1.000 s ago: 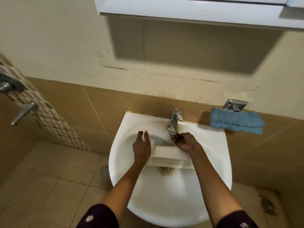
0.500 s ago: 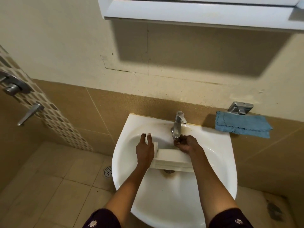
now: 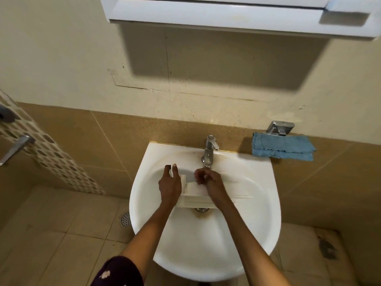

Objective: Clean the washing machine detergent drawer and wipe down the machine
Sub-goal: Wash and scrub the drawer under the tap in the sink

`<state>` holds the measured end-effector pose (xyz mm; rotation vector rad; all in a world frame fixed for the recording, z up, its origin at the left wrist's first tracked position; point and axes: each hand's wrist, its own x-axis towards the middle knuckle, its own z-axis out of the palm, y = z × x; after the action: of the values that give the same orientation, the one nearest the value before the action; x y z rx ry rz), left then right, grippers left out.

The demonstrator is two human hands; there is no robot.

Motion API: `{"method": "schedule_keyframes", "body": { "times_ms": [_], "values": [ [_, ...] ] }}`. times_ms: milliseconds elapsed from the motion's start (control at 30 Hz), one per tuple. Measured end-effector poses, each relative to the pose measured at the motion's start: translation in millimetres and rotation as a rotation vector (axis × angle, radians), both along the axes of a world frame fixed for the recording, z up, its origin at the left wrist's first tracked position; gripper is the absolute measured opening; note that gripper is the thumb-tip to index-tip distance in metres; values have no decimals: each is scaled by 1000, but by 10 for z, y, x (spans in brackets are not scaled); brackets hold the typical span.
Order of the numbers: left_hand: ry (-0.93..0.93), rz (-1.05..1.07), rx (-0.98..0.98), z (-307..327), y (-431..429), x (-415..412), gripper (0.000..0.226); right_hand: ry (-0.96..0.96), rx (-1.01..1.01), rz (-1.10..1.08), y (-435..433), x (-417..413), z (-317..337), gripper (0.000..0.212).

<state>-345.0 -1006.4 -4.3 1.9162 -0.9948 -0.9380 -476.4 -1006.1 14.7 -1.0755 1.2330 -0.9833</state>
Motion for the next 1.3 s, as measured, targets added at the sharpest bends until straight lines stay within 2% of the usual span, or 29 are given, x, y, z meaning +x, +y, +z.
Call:
{"method": "schedule_keyframes", "body": {
  "times_ms": [100, 200, 267, 300, 367, 433, 500, 600, 667, 700, 767, 833, 967, 1100, 1233, 1300],
  "values": [
    [-7, -11, -6, 22, 8, 1, 53, 328, -188, 291, 227, 46, -111, 47],
    [-17, -12, -19, 34, 17, 4, 51, 699, -339, 339, 256, -135, -164, 43],
    [-18, -11, -32, 32, 19, 0, 48, 1071, -257, 417, 212, -399, -248, 75],
    [-21, -14, -40, 36, 21, -3, 47, 1235, -187, 402, 188, -527, -254, 77],
    [-25, -16, -37, 28, 16, 0, 50, 1388, -139, 169, 168, -624, -284, 67],
    [-22, -19, -25, 25, 9, 2, 51, 1377, -38, 82, 192, -472, -201, 81],
    [-33, -20, -19, 28, 9, -2, 52, 1310, -16, 167, 216, -224, -212, 104],
    [-44, -17, -37, 60, 19, -1, 50, 1245, -58, 431, 399, 81, -175, 96],
    [-38, -17, -42, 72, 27, -12, 50, 1228, -74, 402, 450, -17, -132, 116],
    [-35, -21, -39, 77, 32, -16, 49, 1231, -51, 342, 461, -120, -120, 117],
    [-27, -18, -41, 66, 31, -13, 50, 1266, 47, 211, 456, -311, -130, 91],
    [-31, -15, -41, 40, 20, 3, 53, 1260, 161, 164, 440, -355, -67, 81],
    [-38, -25, -31, 30, 13, -4, 55, 1196, 273, 142, 375, 0, 42, 86],
    [-35, -23, -40, 39, 12, -7, 54, 1174, 174, 277, 501, 144, 66, 83],
    [-20, -22, -34, 44, 18, -7, 53, 1304, 301, 58, 486, -311, 16, 87],
    [-13, -11, -31, 64, 45, -7, 52, 1290, 387, 38, 418, -445, 26, 86]
  ]
}}
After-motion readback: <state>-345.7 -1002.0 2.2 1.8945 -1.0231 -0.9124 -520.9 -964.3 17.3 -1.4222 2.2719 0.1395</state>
